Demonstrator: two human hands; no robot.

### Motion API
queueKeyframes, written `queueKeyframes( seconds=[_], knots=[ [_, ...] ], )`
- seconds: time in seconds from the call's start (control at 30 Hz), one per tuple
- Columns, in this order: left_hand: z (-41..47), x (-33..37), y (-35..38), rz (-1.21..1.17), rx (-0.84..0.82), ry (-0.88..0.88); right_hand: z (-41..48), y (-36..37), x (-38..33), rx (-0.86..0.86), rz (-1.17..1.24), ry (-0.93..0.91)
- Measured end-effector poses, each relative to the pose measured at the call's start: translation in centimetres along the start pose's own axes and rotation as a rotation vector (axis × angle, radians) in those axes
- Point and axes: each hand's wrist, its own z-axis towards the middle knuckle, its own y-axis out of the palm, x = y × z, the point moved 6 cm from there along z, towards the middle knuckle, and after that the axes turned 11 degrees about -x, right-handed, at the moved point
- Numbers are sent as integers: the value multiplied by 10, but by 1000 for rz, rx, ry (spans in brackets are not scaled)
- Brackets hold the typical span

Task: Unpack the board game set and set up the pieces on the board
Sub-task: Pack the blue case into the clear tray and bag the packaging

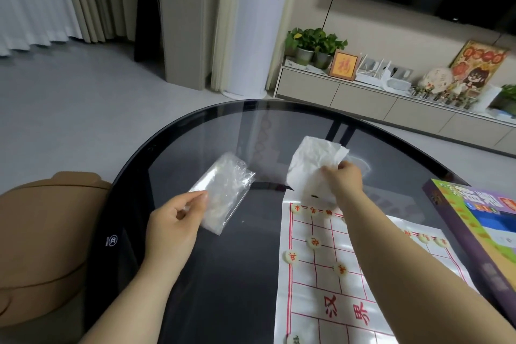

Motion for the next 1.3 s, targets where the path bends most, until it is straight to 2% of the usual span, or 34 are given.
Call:
queueKeyframes(
  seconds=[0.07,0.23,0.4,0.5,0.67,0.8,0.97,1.03,1.1,1.2,1.3],
  knots=[
    [-2,1,-3,34,28,-29,-19,1,-16,-33,125,-106],
    [-9,9,-9,99,54,-104,-79,-10,-51,-106,206,-317],
    [-30,30,-12,183,-84,-47,-140,-18,-74,-434,465,-429],
    [-48,54,-13,110,-198,1,-169,-6,-78,-551,476,-434],
    [-81,94,-22,-96,-268,66,-201,16,-74,-494,495,-410],
    [-101,110,-27,-5,-280,147,-226,25,-79,-472,402,-459],
    [-105,102,-36,-118,-204,6,-243,29,-76,-417,288,-503],
    [-107,100,-40,-168,-199,3,-243,25,-70,-392,266,-486],
    [-108,103,-43,-166,-205,37,-240,28,-62,-481,278,-397],
    [-111,110,-44,-189,-255,109,-245,38,-52,-763,359,-255],
    [-113,112,-44,-188,-318,125,-248,42,-50,-907,396,-261]
  ],
)
